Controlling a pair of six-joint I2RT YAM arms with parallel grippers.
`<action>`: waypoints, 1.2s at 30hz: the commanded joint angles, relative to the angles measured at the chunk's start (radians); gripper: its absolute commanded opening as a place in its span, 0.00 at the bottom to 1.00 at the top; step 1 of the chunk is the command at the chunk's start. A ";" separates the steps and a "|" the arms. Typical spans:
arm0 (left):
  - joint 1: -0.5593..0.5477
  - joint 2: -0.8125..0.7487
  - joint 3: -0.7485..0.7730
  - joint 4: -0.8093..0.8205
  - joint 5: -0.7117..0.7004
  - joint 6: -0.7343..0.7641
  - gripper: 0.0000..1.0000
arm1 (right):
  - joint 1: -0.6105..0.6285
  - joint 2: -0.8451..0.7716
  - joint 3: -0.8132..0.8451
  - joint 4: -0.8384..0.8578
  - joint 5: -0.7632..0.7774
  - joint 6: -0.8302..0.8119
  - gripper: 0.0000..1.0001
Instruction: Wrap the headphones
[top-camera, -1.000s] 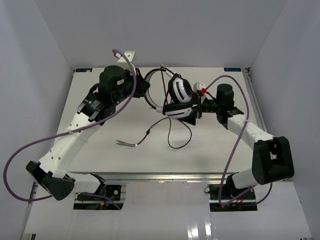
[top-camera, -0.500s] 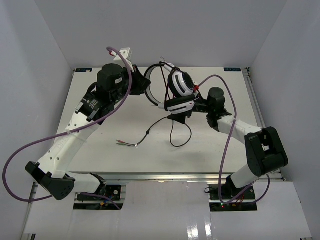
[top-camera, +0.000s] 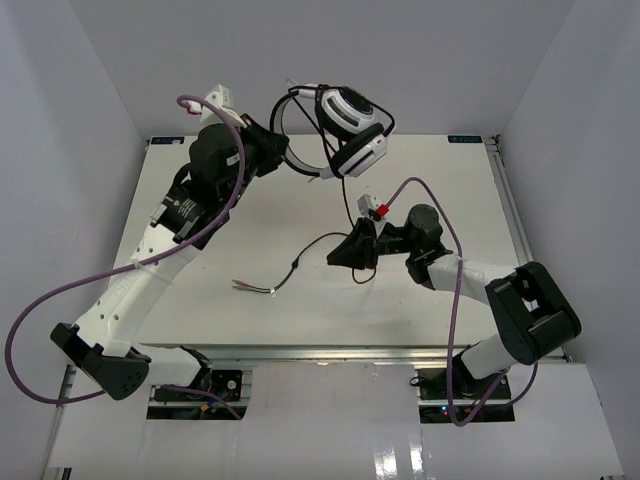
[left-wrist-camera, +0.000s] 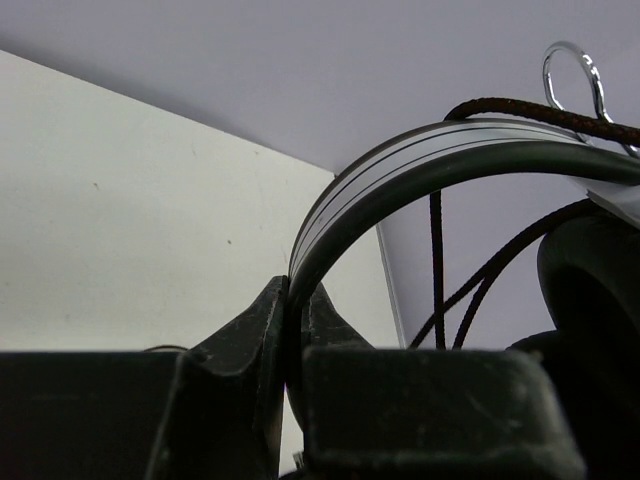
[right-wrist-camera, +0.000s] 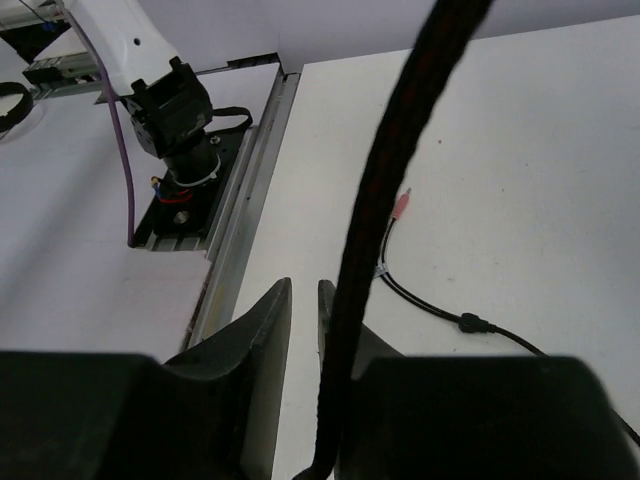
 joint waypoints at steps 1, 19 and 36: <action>0.000 -0.037 0.027 0.109 -0.236 -0.100 0.00 | 0.007 -0.119 -0.030 -0.099 0.035 -0.133 0.15; 0.104 0.215 -0.115 0.187 -0.432 0.321 0.00 | 0.311 -0.248 0.494 -1.301 1.060 -1.048 0.08; 0.102 -0.054 -0.540 0.235 0.338 0.672 0.00 | 0.228 -0.080 0.554 -1.020 1.330 -1.138 0.11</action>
